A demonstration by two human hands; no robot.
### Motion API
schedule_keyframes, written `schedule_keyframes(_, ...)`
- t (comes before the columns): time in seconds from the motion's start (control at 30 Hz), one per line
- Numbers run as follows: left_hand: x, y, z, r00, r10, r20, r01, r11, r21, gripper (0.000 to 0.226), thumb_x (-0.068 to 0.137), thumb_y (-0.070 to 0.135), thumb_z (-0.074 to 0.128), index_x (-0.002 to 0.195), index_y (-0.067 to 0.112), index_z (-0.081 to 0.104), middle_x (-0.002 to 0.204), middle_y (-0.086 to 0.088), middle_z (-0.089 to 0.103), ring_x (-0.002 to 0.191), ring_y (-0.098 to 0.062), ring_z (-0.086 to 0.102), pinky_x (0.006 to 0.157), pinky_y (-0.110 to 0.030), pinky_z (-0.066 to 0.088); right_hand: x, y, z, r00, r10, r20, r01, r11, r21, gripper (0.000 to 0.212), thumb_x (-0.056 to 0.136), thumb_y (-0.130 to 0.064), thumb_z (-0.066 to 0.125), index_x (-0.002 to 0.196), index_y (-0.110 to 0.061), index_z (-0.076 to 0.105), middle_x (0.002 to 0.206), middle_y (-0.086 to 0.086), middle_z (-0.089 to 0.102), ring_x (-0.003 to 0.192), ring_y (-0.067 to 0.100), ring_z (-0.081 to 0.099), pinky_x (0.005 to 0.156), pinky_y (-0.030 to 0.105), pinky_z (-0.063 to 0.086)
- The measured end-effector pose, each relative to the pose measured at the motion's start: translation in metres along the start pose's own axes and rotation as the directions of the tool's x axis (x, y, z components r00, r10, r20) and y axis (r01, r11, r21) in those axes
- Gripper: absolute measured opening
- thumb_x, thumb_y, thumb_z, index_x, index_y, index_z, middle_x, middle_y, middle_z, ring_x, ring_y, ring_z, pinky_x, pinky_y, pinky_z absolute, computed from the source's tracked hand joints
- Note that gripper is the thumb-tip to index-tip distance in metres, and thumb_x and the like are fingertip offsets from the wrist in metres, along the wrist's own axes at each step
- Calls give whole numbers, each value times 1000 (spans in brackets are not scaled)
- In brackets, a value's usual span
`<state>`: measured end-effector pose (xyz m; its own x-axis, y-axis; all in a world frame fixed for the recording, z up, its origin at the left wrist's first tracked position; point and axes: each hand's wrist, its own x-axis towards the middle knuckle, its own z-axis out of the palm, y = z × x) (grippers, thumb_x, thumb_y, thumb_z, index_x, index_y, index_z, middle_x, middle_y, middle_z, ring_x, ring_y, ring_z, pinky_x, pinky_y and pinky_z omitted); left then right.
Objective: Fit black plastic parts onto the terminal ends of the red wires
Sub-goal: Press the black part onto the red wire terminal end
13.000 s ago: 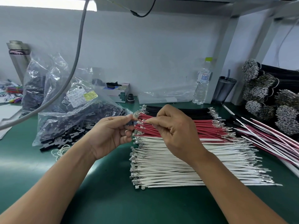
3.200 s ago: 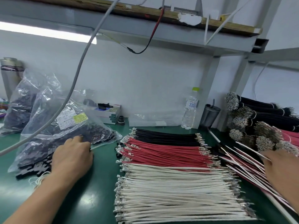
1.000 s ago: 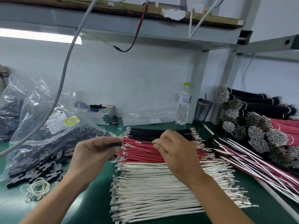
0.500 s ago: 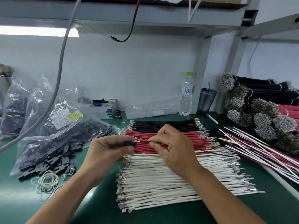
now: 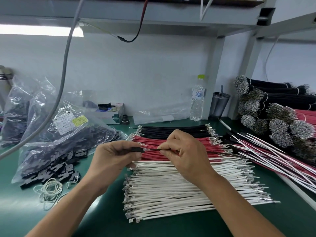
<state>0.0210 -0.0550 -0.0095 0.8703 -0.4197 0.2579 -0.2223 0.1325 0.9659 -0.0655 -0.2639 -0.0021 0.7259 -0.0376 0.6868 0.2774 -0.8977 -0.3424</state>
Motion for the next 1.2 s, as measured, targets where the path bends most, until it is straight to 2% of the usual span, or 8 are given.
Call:
schedule_keyframes(0.33,0,-1,0,1000,-6,7,6,1000,12,26,64,12,83,90,17,84,85,-17,79,69,-24,73,62,-25,61,1,-2,4,993,31,-118,-24,998,58,7,84,-24,81,90,-26,81,81,-16,57,79,3,58,67,16,47)
schedule_keyframes(0.63,-1,1,1,1000,-20,14,20,1000,16,23,63,6,82,86,11,84,83,-18,78,63,-20,71,60,-23,60,3,0,9,997,70,20,-72,980,187,9,80,-20,83,87,-25,81,81,-14,60,79,7,60,67,24,49)
schedule_keyframes(0.77,-1,0,-3,998,-23,52,21,999,42,24,64,9,83,87,15,84,83,-17,78,67,-18,72,62,-23,60,1,0,13,986,153,63,-165,920,355,13,80,-13,83,87,-23,81,81,-13,60,79,10,62,71,25,52)
schedule_keyframes(0.83,-2,-2,1,998,4,67,-12,992,124,24,64,12,85,85,22,84,80,-11,79,66,-15,72,62,-22,60,1,2,12,986,159,47,-165,932,324,12,81,-14,83,89,-23,81,82,-13,60,80,9,62,72,24,52)
schedule_keyframes(0.93,-1,-8,7,999,44,12,-45,957,285,28,73,8,88,85,33,83,75,-6,78,64,-17,70,64,-29,60,1,-1,10,995,96,-14,-94,988,123,10,83,-19,81,90,-25,80,82,-16,58,80,3,59,68,14,45)
schedule_keyframes(1.03,0,-8,5,999,40,-34,-29,960,280,32,77,3,85,86,33,83,74,-7,78,64,-18,71,66,-31,61,0,-7,11,998,-16,-54,16,1000,6,7,83,-21,80,90,-24,79,82,-15,57,80,2,55,67,17,46)
schedule_keyframes(1.1,-2,-5,3,1000,27,-8,-24,978,207,28,73,4,85,87,28,84,77,-10,78,65,-18,72,64,-27,62,0,-8,14,1000,12,-25,-10,997,81,8,83,-20,81,90,-23,79,81,-15,57,79,3,56,68,20,47)
schedule_keyframes(1.2,-5,-1,1,999,-9,46,4,994,112,24,65,15,84,88,22,84,78,-15,78,66,-19,73,62,-25,61,-2,-7,16,989,126,79,-144,948,285,12,82,-15,82,91,-22,80,82,-13,59,79,7,60,71,26,51)
